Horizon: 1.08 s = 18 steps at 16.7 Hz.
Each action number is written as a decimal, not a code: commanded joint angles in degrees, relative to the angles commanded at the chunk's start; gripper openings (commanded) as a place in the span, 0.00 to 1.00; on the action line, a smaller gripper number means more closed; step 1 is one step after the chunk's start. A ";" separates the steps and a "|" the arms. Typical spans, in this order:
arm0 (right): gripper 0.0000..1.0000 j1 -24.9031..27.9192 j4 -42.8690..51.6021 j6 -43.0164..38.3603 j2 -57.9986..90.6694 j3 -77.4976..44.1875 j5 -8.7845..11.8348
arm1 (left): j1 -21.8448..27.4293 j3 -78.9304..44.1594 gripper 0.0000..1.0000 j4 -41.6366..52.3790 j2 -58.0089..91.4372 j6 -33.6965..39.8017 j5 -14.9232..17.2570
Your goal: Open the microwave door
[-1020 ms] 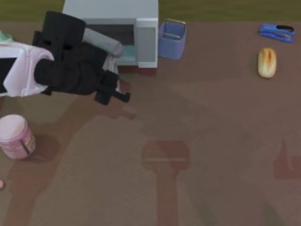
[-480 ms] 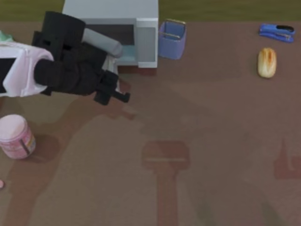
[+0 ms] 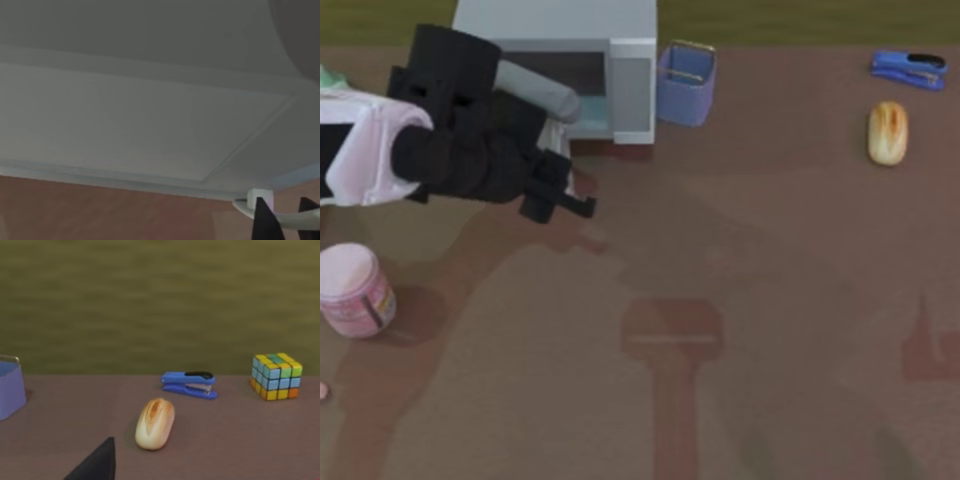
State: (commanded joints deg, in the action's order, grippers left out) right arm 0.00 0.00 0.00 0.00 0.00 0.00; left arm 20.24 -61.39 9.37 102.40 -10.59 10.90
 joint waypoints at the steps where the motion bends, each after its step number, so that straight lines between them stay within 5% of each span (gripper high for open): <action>1: 1.00 0.00 0.00 0.00 0.00 0.00 0.00 | 0.00 0.00 0.00 0.00 0.00 0.00 0.00; 18: 1.00 0.00 0.00 0.00 0.00 0.00 0.00 | -2.09 1.18 0.00 1.01 -1.11 -4.77 3.79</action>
State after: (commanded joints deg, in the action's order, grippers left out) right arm 0.00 0.00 0.00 0.00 0.00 0.00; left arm 18.15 -60.21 10.38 101.29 -15.36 14.69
